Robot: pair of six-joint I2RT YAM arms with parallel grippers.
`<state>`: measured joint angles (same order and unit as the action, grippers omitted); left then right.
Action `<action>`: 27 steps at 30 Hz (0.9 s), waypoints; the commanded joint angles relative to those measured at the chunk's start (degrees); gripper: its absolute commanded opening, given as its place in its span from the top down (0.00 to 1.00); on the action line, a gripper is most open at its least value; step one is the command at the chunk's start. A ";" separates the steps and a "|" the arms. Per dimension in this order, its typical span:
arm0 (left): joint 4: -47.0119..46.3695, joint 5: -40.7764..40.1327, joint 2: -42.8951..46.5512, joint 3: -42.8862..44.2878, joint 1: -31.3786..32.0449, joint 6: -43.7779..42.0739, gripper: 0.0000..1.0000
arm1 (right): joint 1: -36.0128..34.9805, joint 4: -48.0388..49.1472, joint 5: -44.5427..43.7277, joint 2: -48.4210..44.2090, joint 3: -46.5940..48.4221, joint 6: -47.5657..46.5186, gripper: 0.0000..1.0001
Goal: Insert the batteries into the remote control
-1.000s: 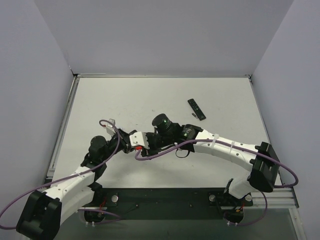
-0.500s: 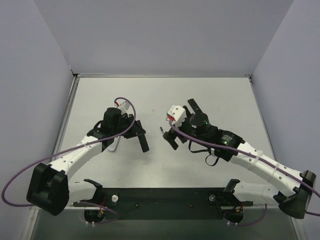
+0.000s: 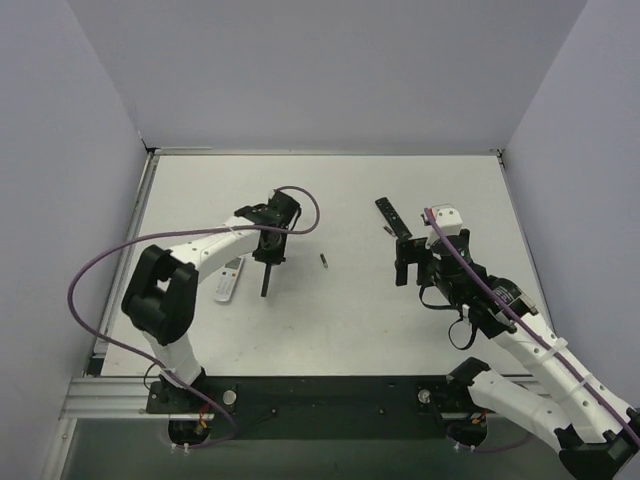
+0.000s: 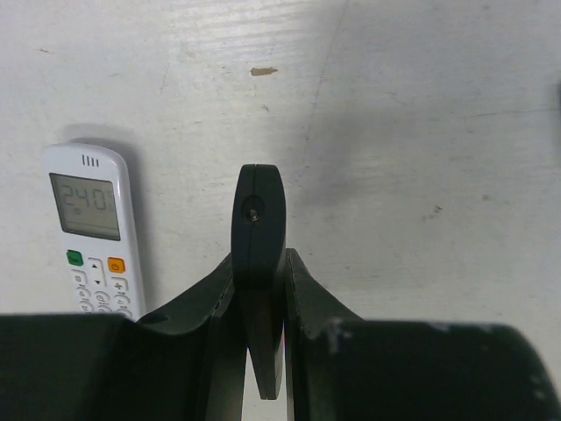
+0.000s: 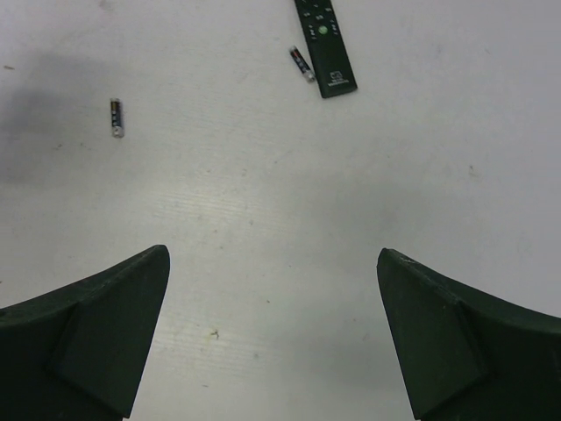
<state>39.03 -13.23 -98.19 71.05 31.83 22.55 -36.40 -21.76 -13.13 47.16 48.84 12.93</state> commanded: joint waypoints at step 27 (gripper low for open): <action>-1.63 0.97 20.82 -5.10 -5.27 1.53 0.17 | 6.61 -10.85 -25.10 -23.42 -4.01 8.08 0.00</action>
<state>48.51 -23.49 -89.82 72.97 35.03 22.24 -30.02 -32.16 -31.66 26.26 45.34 20.78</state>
